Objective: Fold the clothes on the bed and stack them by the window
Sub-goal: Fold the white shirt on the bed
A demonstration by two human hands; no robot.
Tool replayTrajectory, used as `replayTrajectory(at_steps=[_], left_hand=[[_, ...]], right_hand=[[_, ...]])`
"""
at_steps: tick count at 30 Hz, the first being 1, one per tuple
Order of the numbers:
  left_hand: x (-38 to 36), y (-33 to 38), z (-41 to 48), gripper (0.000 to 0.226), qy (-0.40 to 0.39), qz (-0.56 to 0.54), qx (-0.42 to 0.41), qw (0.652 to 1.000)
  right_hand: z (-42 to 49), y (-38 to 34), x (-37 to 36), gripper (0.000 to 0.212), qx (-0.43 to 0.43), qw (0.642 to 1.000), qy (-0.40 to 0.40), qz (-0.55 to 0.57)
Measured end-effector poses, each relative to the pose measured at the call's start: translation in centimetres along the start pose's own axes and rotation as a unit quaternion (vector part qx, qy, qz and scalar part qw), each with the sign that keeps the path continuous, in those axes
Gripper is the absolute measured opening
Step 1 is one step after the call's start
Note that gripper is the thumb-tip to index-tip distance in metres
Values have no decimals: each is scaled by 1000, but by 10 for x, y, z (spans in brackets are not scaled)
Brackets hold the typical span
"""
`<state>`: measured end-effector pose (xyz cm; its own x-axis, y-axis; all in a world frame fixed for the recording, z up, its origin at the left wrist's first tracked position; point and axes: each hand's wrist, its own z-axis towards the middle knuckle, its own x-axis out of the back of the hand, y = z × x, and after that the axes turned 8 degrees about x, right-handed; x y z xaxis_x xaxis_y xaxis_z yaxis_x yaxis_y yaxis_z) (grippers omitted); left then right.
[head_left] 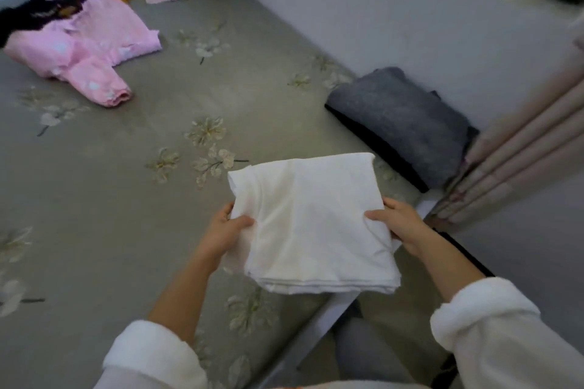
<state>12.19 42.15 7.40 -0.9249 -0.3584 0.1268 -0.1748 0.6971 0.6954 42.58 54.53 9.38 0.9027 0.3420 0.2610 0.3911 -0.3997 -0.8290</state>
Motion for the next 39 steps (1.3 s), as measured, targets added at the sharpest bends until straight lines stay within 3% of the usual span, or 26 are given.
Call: replayTrajectory(at_steps=[8, 13, 19, 23, 27, 29, 31, 34, 37, 39], left_hand=[[-142, 142, 80, 38, -57, 87, -48, 993], [-238, 228, 141, 56, -66, 119, -53, 989], [-324, 324, 211, 39, -112, 172, -107, 973], [-370, 373, 253, 28, -90, 205, -170, 960], [-408, 392, 287, 29, 9, 246, -245, 938], [-422, 379, 304, 49, 82, 329, -227, 913], [-433, 351, 310, 63, 110, 470, -184, 856], [-443, 301, 310, 62, 104, 560, -219, 792], [-443, 261, 305, 62, 108, 575, -250, 772], [-440, 241, 302, 64, 116, 580, -234, 772]], right_hand=[[95, -14, 138, 23, -6, 993, 86, 82], [173, -18, 217, 23, -19, 981, 125, 151], [253, -23, 277, 31, -30, 956, 160, 244], [294, -23, 297, 32, -29, 937, 177, 301], [323, -15, 294, 38, -66, 922, 206, 322], [332, -9, 287, 46, -101, 935, 229, 250], [336, -5, 278, 58, -126, 959, 242, 73], [332, -1, 265, 73, -34, 953, 233, -191], [331, 11, 253, 81, 106, 930, 109, -334], [334, 22, 248, 80, 125, 914, 17, -385]])
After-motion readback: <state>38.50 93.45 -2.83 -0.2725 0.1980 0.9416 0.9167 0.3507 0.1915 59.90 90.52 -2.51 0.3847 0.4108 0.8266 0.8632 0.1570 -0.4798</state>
